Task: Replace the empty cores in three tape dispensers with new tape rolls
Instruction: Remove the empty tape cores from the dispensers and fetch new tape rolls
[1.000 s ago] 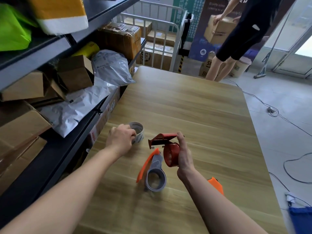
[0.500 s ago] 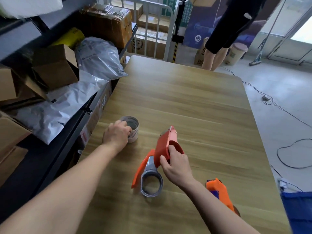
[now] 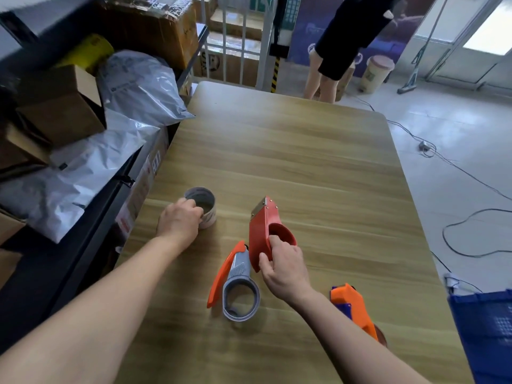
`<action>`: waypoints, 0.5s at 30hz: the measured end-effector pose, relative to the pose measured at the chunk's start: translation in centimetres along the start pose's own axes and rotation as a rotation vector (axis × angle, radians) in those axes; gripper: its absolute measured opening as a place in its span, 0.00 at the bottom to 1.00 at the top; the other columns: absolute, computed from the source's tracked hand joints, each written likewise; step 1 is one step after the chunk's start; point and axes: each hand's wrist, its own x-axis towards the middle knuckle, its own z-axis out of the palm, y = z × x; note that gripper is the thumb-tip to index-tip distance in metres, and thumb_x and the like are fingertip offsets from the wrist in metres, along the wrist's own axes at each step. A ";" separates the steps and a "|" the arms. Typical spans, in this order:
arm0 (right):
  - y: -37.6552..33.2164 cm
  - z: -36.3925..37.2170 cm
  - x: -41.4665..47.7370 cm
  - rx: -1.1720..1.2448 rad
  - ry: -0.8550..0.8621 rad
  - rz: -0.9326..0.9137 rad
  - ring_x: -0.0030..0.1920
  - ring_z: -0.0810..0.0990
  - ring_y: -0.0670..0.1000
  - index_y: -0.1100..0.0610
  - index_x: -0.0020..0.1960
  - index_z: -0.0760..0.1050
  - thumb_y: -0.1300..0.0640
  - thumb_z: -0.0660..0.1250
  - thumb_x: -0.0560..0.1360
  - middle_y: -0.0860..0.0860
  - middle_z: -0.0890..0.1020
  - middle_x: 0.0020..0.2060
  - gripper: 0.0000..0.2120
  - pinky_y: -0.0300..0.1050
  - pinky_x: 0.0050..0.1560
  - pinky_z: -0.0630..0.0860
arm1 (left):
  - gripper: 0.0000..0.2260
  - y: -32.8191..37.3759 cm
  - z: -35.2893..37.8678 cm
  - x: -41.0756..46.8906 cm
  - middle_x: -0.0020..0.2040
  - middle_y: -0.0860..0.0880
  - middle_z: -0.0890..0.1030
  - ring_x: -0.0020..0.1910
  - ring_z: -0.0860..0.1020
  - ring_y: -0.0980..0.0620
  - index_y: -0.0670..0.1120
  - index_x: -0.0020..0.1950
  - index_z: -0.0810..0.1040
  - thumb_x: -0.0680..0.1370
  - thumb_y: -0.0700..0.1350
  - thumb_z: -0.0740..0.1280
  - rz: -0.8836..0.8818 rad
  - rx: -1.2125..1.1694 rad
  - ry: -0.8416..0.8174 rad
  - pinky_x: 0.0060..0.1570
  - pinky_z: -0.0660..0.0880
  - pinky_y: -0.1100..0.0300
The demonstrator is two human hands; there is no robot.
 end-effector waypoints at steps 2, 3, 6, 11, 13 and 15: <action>0.2 0.0 -0.1 -0.023 0.013 -0.005 0.49 0.77 0.55 0.54 0.53 0.70 0.51 0.59 0.77 0.51 0.80 0.46 0.09 0.49 0.59 0.66 | 0.08 0.2 -0.1 -0.2 0.53 0.46 0.78 0.57 0.73 0.44 0.46 0.53 0.80 0.76 0.45 0.66 0.025 -0.026 0.060 0.52 0.70 0.52; 0.3 0.0 -0.3 -0.039 0.020 -0.010 0.50 0.77 0.54 0.54 0.54 0.70 0.51 0.59 0.77 0.51 0.79 0.47 0.09 0.49 0.60 0.66 | 0.08 0.5 -0.3 -0.4 0.51 0.45 0.79 0.55 0.74 0.42 0.45 0.51 0.81 0.74 0.44 0.68 0.051 -0.054 0.102 0.52 0.70 0.50; 0.7 -0.1 -1.3 -0.087 0.047 -0.021 0.53 0.76 0.54 0.54 0.57 0.70 0.51 0.58 0.77 0.50 0.79 0.50 0.11 0.49 0.61 0.66 | 0.10 2.5 -1.0 -1.0 0.46 0.42 0.81 0.49 0.78 0.39 0.43 0.49 0.83 0.69 0.40 0.73 0.169 -0.136 0.178 0.46 0.74 0.48; 1.9 -0.4 -4.4 -0.169 0.015 -0.013 0.56 0.76 0.54 0.54 0.58 0.70 0.50 0.57 0.78 0.52 0.79 0.53 0.13 0.49 0.64 0.65 | 0.17 8.7 -1.1 -3.8 0.59 0.45 0.78 0.60 0.74 0.45 0.47 0.65 0.76 0.76 0.46 0.66 0.283 -0.333 0.064 0.59 0.71 0.53; 2.6 -0.2 -5.8 -0.187 -0.003 -0.007 0.55 0.77 0.55 0.55 0.58 0.70 0.50 0.57 0.78 0.52 0.79 0.52 0.13 0.50 0.64 0.66 | 0.18 10.9 -0.2 -5.2 0.64 0.47 0.76 0.64 0.72 0.46 0.47 0.68 0.73 0.79 0.47 0.63 0.283 -0.395 -0.006 0.61 0.69 0.54; 3.4 0.1 -7.3 -0.230 0.003 -0.022 0.49 0.79 0.55 0.55 0.54 0.72 0.50 0.59 0.75 0.52 0.80 0.47 0.12 0.51 0.58 0.72 | 0.17 12.4 0.8 -6.6 0.64 0.47 0.77 0.63 0.73 0.46 0.48 0.68 0.72 0.79 0.48 0.61 0.280 -0.427 -0.056 0.61 0.70 0.54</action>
